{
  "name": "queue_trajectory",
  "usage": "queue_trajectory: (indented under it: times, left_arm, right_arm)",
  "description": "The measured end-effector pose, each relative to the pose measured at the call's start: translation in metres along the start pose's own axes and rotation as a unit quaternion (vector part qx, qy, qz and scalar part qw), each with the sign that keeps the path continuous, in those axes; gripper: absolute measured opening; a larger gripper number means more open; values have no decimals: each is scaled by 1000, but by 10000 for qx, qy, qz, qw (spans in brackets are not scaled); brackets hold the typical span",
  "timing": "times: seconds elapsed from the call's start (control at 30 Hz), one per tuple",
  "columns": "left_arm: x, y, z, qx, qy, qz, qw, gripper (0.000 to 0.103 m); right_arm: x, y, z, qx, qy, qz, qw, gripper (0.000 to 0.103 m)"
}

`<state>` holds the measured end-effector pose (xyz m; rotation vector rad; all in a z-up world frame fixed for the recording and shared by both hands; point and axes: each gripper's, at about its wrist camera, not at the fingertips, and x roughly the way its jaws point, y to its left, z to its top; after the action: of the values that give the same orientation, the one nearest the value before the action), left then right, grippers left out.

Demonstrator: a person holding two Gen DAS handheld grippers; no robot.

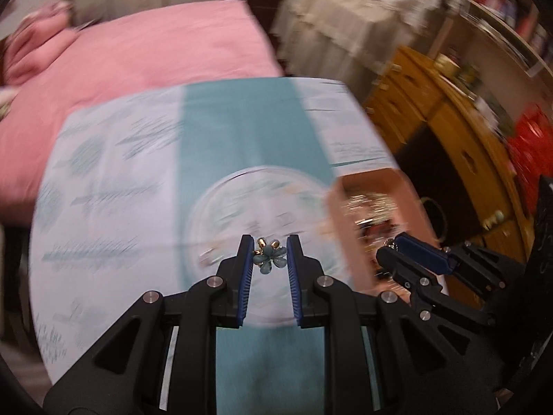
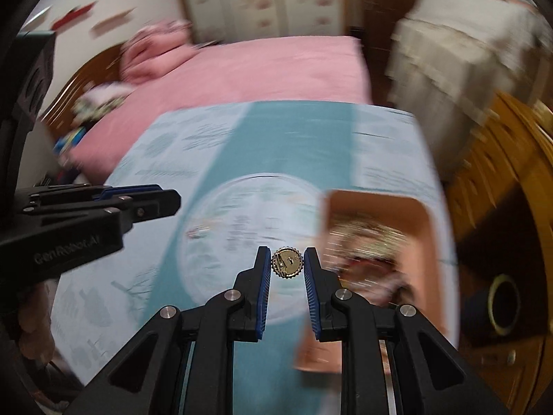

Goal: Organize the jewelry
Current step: 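Carry the flower charm and gold coin into the pink box and release both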

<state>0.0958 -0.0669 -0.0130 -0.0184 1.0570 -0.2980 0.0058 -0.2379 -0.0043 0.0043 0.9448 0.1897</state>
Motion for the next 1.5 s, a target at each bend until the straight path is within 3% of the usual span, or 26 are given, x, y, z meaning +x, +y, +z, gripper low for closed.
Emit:
queue_trajectory:
  times: [0.23, 0.37, 0.57, 0.97, 1.13, 1.27, 1.5]
  left_arm:
    - [38, -86, 43, 736, 161, -682, 9948, 17]
    - [70, -129, 61, 1064, 327, -959, 9891, 17]
    - [113, -161, 69, 1454, 697, -1110, 9807, 17]
    - [156, -173, 68, 1699, 1156, -1225, 9710, 17]
    - [156, -166, 70, 1572, 1176, -1174, 9735, 20]
    - [139, -150, 75, 1299, 997, -1177, 9794, 43]
    - [101, -122, 72, 1042, 785, -1020, 9862, 43]
  right_arm:
    - [-17, -83, -22, 978, -127, -432, 9942, 19]
    - [-16, -104, -33, 1064, -171, -507, 9929, 19]
    - [1, -116, -34, 972, -199, -549, 9936, 19]
    - [34, -121, -29, 644, -108, -753, 9950, 20]
    - [37, -118, -29, 576, -105, -803, 9951, 21]
    - [34, -118, -30, 602, -136, -818, 9947, 21]
    - [20, -114, -31, 698, -165, -792, 9943, 21]
